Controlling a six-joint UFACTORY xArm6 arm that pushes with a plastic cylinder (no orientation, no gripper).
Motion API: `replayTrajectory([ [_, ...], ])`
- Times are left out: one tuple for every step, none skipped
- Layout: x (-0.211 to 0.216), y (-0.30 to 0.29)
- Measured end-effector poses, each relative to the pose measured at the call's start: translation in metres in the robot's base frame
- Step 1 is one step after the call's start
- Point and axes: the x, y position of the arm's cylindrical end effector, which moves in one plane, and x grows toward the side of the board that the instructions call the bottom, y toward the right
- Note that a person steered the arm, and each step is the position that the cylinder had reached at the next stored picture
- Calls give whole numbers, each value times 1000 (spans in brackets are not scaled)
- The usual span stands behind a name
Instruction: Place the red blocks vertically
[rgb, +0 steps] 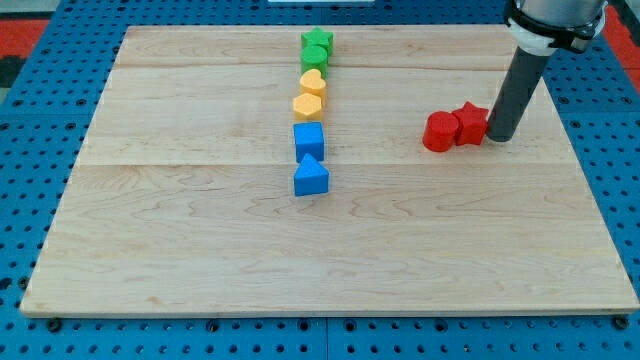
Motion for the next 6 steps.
replayTrajectory([
  [-24,18],
  [-36,18],
  [-17,-23],
  [6,-65],
  [-12,-69],
  [-1,-84],
])
